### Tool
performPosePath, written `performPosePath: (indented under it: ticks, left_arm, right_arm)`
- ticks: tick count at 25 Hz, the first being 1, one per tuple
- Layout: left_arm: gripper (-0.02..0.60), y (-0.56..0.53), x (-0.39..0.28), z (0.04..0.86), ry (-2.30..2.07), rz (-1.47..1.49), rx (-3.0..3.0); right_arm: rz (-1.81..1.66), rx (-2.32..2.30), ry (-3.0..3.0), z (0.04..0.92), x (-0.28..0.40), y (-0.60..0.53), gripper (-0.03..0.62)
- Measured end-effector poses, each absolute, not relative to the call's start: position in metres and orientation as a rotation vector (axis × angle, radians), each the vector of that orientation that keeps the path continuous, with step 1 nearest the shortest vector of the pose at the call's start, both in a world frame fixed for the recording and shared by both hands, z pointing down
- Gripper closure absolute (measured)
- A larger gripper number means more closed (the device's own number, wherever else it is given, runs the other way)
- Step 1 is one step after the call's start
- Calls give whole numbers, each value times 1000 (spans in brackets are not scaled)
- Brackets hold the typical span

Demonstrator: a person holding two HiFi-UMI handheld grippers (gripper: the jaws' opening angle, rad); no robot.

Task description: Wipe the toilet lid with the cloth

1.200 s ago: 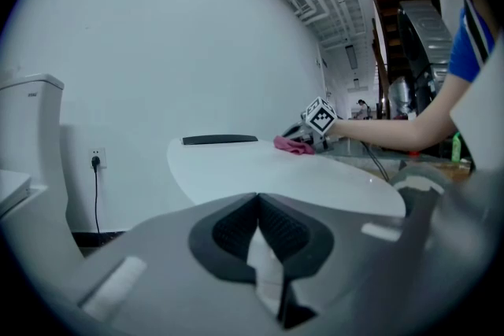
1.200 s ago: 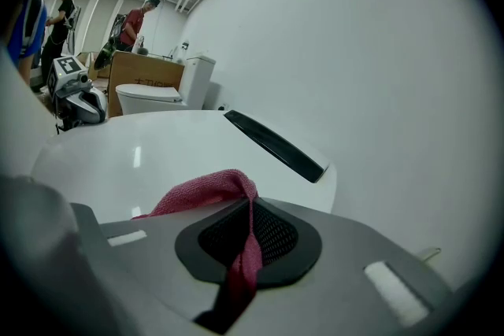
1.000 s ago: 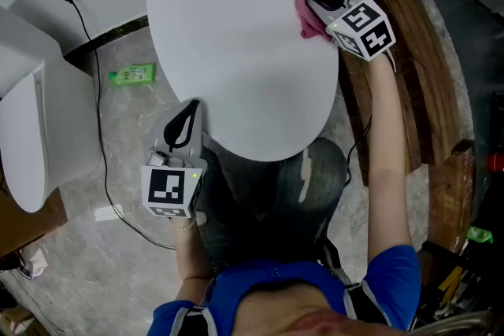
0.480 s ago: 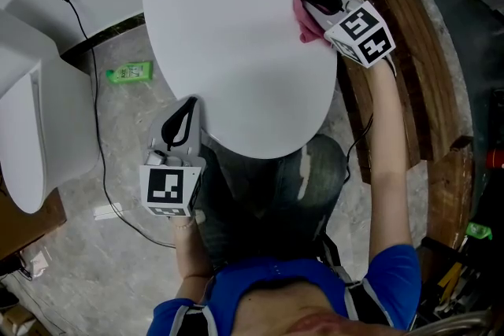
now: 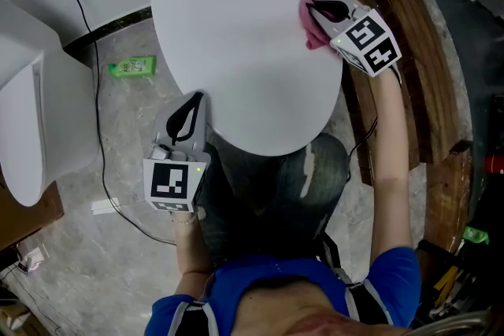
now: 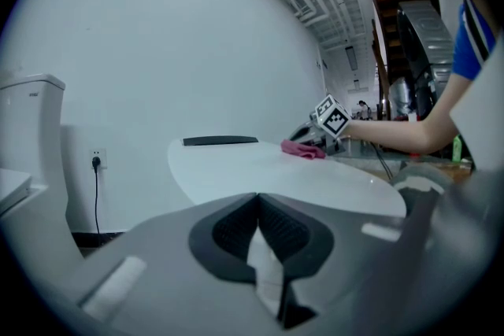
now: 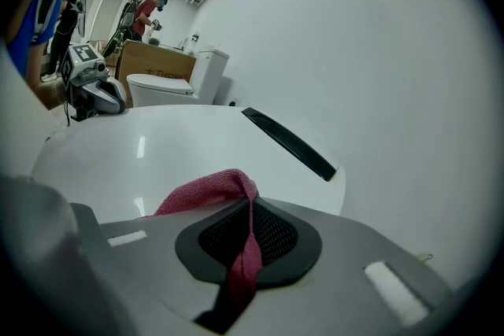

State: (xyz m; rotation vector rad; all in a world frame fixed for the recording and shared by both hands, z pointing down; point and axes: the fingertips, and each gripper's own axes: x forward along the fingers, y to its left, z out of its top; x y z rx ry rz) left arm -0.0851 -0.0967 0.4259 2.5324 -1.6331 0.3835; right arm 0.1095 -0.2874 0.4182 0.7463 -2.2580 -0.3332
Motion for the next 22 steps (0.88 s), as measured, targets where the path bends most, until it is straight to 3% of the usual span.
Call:
performPosePath:
  ticks: [22]
  left_arm:
    - [578, -96, -87, 425, -1633, 334, 2534]
  right_arm:
    - [-411, 513, -2231, 415, 19, -256, 586]
